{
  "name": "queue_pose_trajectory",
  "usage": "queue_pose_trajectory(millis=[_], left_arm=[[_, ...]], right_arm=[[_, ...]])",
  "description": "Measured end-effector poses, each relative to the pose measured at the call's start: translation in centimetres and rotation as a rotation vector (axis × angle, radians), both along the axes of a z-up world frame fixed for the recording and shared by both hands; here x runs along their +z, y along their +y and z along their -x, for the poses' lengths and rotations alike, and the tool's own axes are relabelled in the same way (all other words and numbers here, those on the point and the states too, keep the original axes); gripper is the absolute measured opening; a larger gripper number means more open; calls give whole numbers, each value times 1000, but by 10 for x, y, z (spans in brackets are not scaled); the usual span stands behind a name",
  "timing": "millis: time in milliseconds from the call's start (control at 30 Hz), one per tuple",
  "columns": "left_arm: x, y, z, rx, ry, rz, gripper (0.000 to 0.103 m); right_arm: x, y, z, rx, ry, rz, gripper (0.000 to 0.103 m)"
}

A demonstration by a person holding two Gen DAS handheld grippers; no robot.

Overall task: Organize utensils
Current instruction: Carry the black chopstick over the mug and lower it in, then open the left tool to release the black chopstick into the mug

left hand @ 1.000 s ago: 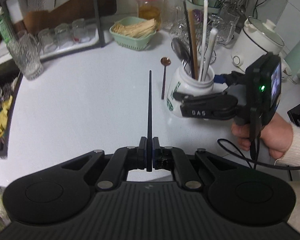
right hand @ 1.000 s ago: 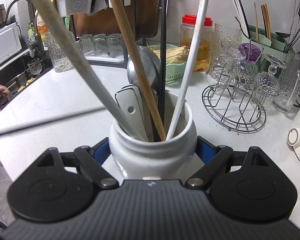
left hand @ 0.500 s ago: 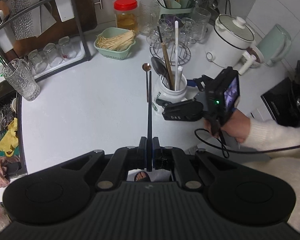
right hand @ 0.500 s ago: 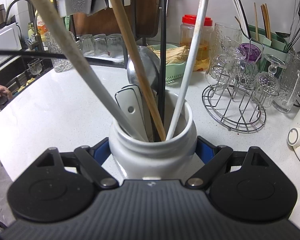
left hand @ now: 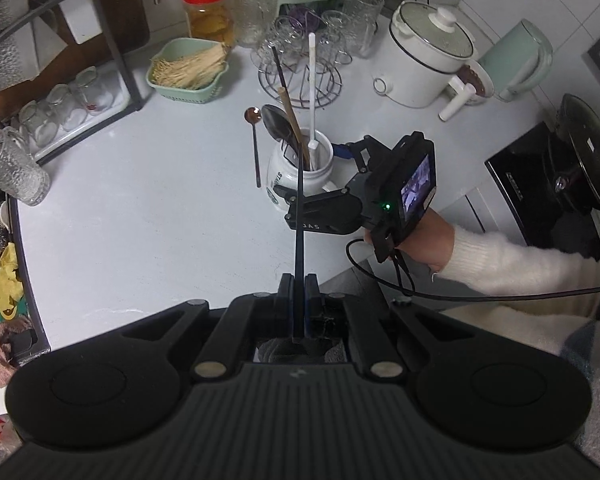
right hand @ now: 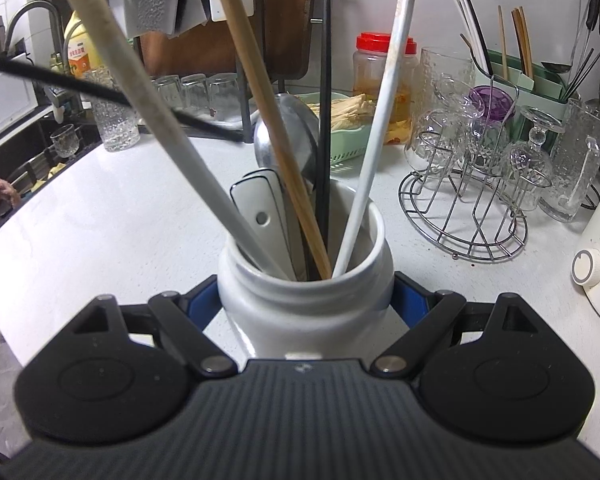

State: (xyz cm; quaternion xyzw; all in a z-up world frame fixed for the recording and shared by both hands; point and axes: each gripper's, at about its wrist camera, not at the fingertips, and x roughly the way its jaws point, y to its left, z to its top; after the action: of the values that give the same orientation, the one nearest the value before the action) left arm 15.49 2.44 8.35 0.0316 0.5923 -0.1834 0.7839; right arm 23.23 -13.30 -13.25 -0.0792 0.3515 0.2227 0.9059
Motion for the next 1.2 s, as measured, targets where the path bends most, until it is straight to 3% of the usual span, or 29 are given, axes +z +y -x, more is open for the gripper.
queue_pose_trajectory(millis=[400, 900, 1200], left_arm=[[-12, -9, -49, -77, 112, -37, 6], [-35, -45, -117, -244, 278, -95, 6], [-49, -66, -157, -311, 314, -113, 6]], right_arm=[[0, -2, 3, 8, -6, 1, 90], [1, -1, 5, -19, -9, 6, 90], [1, 1, 7, -43, -17, 5, 90]])
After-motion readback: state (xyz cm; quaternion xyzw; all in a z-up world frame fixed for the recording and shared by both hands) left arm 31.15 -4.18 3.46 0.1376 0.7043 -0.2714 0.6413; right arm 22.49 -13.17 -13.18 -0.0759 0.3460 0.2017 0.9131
